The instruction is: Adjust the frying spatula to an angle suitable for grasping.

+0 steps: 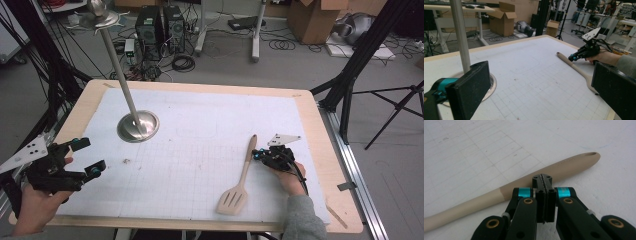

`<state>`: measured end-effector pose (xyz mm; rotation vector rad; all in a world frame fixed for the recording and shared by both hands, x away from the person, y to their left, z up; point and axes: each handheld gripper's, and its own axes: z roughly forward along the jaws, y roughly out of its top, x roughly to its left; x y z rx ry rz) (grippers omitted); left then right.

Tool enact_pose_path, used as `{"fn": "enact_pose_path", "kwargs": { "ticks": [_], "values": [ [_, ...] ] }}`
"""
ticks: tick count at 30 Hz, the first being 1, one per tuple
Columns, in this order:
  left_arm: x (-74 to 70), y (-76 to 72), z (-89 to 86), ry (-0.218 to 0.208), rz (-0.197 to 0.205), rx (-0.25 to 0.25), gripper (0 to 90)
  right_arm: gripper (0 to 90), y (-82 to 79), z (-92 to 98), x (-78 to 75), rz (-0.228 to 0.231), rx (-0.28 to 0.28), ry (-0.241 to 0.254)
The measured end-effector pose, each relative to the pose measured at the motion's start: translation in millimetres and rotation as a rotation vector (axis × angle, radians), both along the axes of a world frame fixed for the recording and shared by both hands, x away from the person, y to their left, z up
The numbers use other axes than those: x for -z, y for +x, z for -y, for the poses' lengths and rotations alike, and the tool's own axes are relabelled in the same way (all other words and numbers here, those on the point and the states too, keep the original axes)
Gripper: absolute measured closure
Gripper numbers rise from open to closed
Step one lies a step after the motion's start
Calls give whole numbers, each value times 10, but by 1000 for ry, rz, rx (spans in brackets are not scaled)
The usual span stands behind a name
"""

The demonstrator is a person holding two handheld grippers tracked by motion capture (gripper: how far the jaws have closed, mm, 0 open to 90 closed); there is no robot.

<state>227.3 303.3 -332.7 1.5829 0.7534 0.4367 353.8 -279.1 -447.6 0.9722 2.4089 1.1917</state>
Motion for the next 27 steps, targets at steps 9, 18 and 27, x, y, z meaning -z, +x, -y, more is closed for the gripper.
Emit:
{"fn": "enact_pose_path", "kwargs": {
  "ticks": [9, 18, 27],
  "values": [
    [16, -49, -26, 4, -3, -6, 27, 900, 67, -193, -23, 7, -20, -34],
    [24, -73, -27, 1, 8, -1, 27, 900, 117, -354, -24, 23, -41, -48],
    [29, -75, -32, 2, 4, -4, 28, 900, 88, -390, -88, 42, -46, -11]
  ]
}}
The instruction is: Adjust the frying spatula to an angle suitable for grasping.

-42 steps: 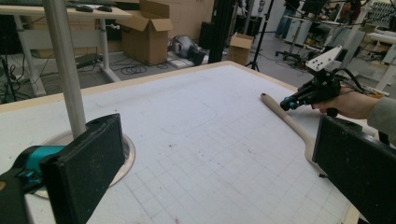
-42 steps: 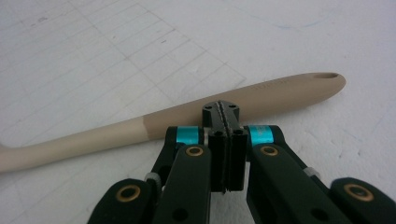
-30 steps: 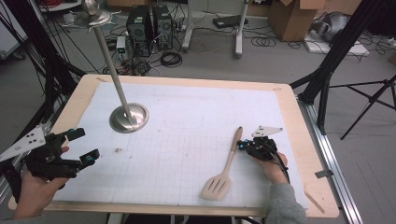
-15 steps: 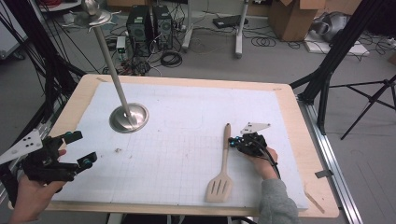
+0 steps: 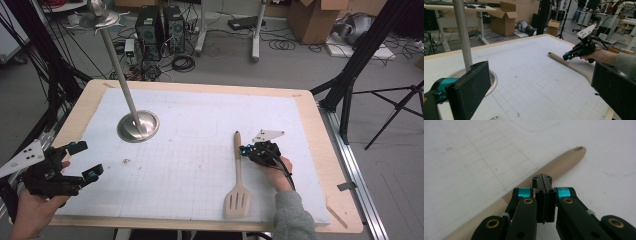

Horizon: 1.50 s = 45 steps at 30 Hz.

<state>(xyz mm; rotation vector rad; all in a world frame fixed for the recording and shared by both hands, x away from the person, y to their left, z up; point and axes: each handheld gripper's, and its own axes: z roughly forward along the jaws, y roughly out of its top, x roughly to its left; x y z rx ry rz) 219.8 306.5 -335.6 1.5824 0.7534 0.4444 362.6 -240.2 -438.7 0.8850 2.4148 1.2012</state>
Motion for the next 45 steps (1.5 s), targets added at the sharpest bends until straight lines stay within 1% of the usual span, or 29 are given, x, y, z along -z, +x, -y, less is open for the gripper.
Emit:
{"fn": "enact_pose_path", "kwargs": {
  "ticks": [2, 3, 6, 9, 10, 11, 13, 16, 19, 20, 21, 22, 23, 24, 26, 27, 28, 35, 40, 43, 44, 45],
  "values": [
    [4, 10, 6, -2, -2, 4, 27, 900, -30, 41, -58, 8, -1, 48],
    [8, 23, 25, 1, -5, 7, 27, 900, -46, 54, -77, 10, -5, 57],
    [9, 37, 43, 2, -5, 14, 27, 900, -83, 51, -100, 3, -16, 61],
    [1, 57, 53, 2, -3, 18, 27, 900, -164, -42, -135, 5, -66, 73],
    [0, 65, 54, 0, -3, 18, 27, 900, -182, -69, -142, 4, -77, 72],
    [0, 74, 51, 1, -2, 18, 27, 900, -182, -69, -142, 4, -77, 72],
    [10, 99, 48, -5, -7, 18, 27, 900, -222, -121, -140, -2, -103, 67],
    [15, 111, 49, -6, -10, 19, 27, 900, -245, -133, -124, -8, -111, 68],
    [18, 120, 55, -8, -10, 20, 27, 900, -293, -179, -82, -27, -147, 60],
    [18, 122, 55, -8, -9, 21, 27, 900, -293, -179, -82, -27, -147, 60],
    [17, 124, 55, -8, -10, 21, 27, 900, -304, -197, -70, -32, -161, 55],
    [17, 126, 56, -10, -10, 22, 27, 900, -319, -239, -44, -45, -182, 41],
    [17, 126, 56, -10, -10, 22, 27, 900, -319, -239, -44, -45, -182, 41],
    [18, 127, 59, -11, -11, 23, 27, 900, -323, -259, -28, -48, -194, 33],
    [22, 132, 65, -11, -13, 25, 27, 900, -338, -304, 7, -66, -218, 19],
    [22, 134, 65, -10, -12, 26, 27, 900, -338, -304, 7, -66, -218, 19],
    [23, 137, 67, -10, -14, 27, 28, 900, -349, -331, 27, -78, -234, 8],
    [27, 143, 72, -15, -15, 26, 27, 900, -390, -364, 71, -104, -253, -35],
    [30, 154, 76, -17, -19, 27, 27, 900, -420, -350, 70, -123, -257, -33],
    [34, 162, 81, -13, -22, 29, 27, 900, -435, -324, 81, -126, -254, -21],
    [34, 164, 85, -16, -24, 29, 27, 900, -443, -314, 84, -134, -254, -15],
    [32, 166, 87, -22, -25, 33, 27, 900, -446, -303, 89, -130, -253, -12]
  ]
}}
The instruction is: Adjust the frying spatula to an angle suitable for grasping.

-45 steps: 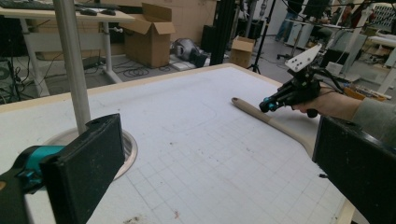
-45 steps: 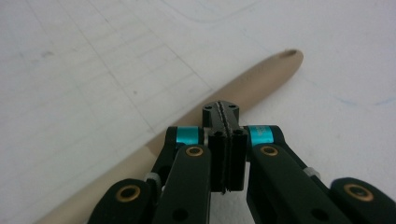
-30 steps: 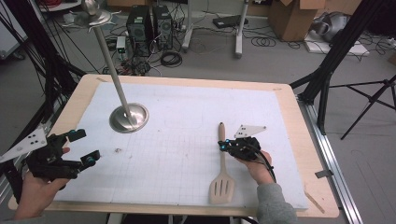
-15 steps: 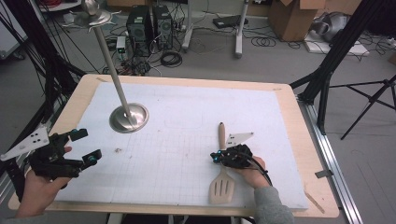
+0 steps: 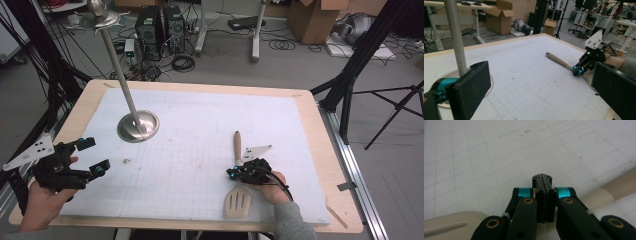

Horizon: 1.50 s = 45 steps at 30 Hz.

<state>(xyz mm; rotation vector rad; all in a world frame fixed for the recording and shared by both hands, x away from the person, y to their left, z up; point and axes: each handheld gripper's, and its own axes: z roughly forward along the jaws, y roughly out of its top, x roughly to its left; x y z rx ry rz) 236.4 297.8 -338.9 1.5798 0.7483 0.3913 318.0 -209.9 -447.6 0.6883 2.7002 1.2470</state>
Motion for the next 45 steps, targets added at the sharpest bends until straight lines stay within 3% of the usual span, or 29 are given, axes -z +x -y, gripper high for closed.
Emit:
{"fn": "enact_pose_path", "kwargs": {
  "ticks": [11, 30, 45],
  "values": [
    [-5, -6, -2, 4, 15, -11, 27, 900, -43, 93, 10, -26, 7, 13],
    [29, 9, -44, -3, 3, -17, 27, 900, -93, 237, -12, -10, -11, -10],
    [33, 24, -16, -3, 1, -8, 27, 900, -149, 431, -46, -9, 6, -14]
  ]
}}
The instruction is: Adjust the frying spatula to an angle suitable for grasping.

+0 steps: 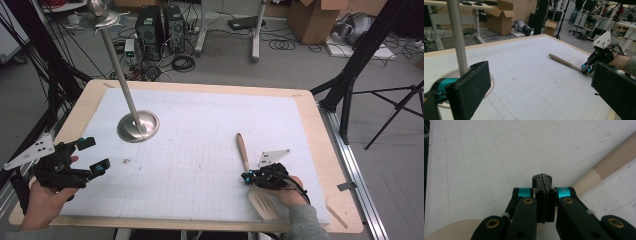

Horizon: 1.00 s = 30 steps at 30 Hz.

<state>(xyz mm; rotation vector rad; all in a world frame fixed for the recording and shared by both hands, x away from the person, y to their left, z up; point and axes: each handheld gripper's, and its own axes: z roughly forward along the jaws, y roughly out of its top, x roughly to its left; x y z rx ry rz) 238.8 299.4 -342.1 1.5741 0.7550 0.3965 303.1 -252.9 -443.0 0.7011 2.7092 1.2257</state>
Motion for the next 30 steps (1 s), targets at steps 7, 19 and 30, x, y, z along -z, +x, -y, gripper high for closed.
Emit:
{"fn": "enact_pose_path", "kwargs": {
  "ticks": [7, 19, 30],
  "values": [
    [-2, -2, 5, 0, 0, 0, 27, 900, -15, 81, -1, -9, 0, 2],
    [1, -1, 17, 4, -1, 3, 27, 900, -35, 222, 9, -24, 6, 21],
    [6, -32, 4, 17, 0, -4, 27, 900, 151, 371, -37, 25, 135, 144]
  ]
}}
